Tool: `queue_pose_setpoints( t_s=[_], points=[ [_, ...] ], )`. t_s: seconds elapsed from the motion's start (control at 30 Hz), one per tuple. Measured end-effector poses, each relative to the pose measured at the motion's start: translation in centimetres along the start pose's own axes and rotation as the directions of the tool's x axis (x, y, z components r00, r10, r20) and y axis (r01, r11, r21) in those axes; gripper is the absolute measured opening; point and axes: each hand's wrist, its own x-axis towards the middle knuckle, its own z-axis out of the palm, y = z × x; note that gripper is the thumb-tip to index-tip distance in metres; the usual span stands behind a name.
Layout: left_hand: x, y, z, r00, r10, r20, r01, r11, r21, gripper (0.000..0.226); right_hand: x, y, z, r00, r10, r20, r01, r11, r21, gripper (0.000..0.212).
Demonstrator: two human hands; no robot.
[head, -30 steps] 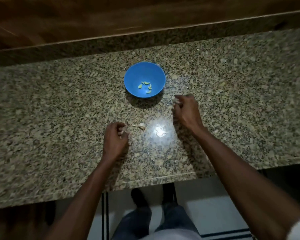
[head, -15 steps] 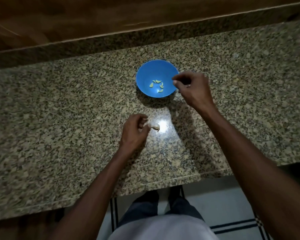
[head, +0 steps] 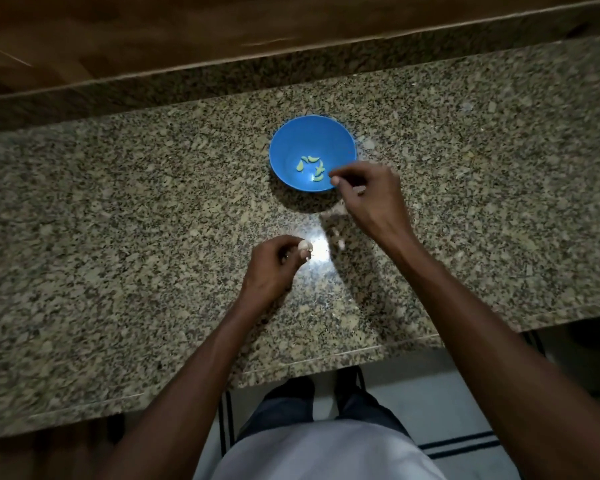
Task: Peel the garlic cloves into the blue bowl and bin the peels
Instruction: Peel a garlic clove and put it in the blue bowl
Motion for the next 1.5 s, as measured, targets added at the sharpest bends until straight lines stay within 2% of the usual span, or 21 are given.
queue_pose_setpoints(
  t_s=[0.07,0.17,0.23,0.33,0.43,0.67,0.8,0.9,1.0,1.1,1.2,1.37,1.5],
  points=[
    [-0.5,0.4,0.2,0.994,-0.106,-0.028,0.102,0.987,-0.121,0.022,-2.8,1.1,0.3,0.982,0.101,0.158,-0.114,0.991,0.07,0.02],
    [-1.4,1.6,0.7,0.986,-0.166,-0.017,0.152,0.934,-0.323,0.027,-5.7,2.9,1.1,0.917,0.221,0.333,-0.303,0.928,0.217,0.027],
    [-2.0,2.4,1.3,0.987,-0.156,-0.036,0.129,0.907,-0.4,0.025,-7.0,3.7,1.5,0.894,0.247,0.373,-0.373,0.871,0.32,0.029],
    [-2.6,3.3,2.2,0.988,-0.126,-0.084,0.081,0.91,-0.407,0.021,-8.1,4.2,1.7,0.886,0.243,0.394,-0.426,0.762,0.488,0.028],
    [-3.4,3.9,3.0,0.982,-0.119,-0.147,0.054,0.922,-0.383,0.021,-8.6,4.7,1.3,0.894,0.225,0.387,-0.418,0.73,0.541,0.029],
    [-4.9,5.0,4.2,0.965,-0.175,-0.198,0.08,0.908,-0.411,0.019,-9.5,5.4,-0.1,0.885,0.153,0.441,-0.407,0.714,0.57,0.027],
    [-5.5,4.7,4.4,0.957,-0.268,-0.113,0.178,0.848,-0.498,0.019,-9.7,5.9,-0.6,0.84,0.146,0.523,-0.465,0.69,0.554,0.026],
    [-5.6,4.7,4.7,0.949,-0.302,-0.094,0.213,0.829,-0.517,0.017,-9.7,6.2,-1.0,0.81,0.154,0.565,-0.482,0.724,0.494,0.029],
    [-5.6,4.7,5.3,0.933,-0.356,-0.043,0.275,0.787,-0.552,0.019,-9.6,6.4,-1.1,0.841,0.183,0.508,-0.431,0.794,0.428,0.028],
    [-5.5,4.6,5.5,0.91,-0.415,0.013,0.338,0.723,-0.603,0.022,-9.6,6.2,-0.9,0.865,0.167,0.473,-0.383,0.829,0.407,0.027],
    [-5.4,4.5,5.6,0.897,-0.441,0.027,0.363,0.703,-0.611,0.024,-9.6,6.0,-0.7,0.873,0.168,0.458,-0.355,0.863,0.359,0.027],
    [-5.2,4.6,5.9,0.892,-0.451,0.045,0.384,0.699,-0.603,0.021,-9.5,6.5,-0.7,0.879,0.172,0.445,-0.358,0.855,0.376,0.035],
    [-5.1,5.0,6.4,0.868,-0.494,0.056,0.416,0.661,-0.624,0.023,-9.1,6.8,0.0,0.881,0.213,0.423,-0.363,0.877,0.314,0.029]
  ],
)
